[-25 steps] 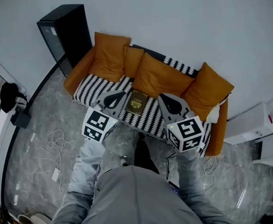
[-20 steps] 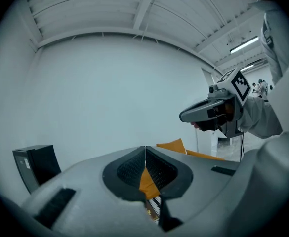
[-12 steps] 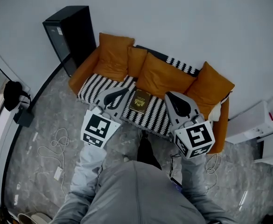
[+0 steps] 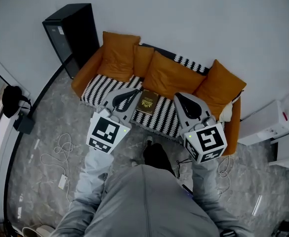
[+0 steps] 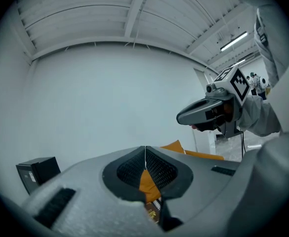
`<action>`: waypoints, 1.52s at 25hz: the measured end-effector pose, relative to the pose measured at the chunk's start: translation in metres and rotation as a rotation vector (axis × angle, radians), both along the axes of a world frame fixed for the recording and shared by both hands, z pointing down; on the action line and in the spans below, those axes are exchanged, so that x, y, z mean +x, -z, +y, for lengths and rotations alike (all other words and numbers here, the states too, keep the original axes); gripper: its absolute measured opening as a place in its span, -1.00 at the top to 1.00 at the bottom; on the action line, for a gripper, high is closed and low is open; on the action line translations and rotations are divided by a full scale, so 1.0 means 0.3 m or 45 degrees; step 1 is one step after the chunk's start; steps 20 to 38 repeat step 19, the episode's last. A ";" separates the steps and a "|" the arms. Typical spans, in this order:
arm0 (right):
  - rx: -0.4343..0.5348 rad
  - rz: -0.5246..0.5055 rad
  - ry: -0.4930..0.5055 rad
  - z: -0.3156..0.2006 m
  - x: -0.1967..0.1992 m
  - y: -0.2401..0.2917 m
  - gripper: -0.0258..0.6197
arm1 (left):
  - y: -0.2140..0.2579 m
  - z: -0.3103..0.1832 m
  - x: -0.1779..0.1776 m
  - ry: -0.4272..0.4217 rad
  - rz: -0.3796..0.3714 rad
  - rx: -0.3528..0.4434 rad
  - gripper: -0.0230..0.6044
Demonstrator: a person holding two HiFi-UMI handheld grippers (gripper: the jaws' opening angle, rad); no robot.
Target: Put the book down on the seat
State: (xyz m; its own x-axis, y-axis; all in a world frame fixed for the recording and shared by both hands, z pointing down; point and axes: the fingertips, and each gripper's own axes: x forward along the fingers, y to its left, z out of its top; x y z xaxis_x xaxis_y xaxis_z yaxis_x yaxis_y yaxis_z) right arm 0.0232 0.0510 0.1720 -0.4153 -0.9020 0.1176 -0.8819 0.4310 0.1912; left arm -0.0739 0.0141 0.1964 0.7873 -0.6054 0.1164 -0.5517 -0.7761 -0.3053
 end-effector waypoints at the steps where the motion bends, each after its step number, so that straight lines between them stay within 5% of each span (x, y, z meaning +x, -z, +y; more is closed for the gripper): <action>1: 0.000 0.002 0.000 0.002 0.001 0.001 0.83 | 0.004 0.001 0.003 -0.003 0.003 0.002 0.84; 38: -0.025 -0.023 0.027 -0.056 0.012 -0.036 0.83 | -0.029 -0.034 0.001 0.011 -0.025 -0.017 0.84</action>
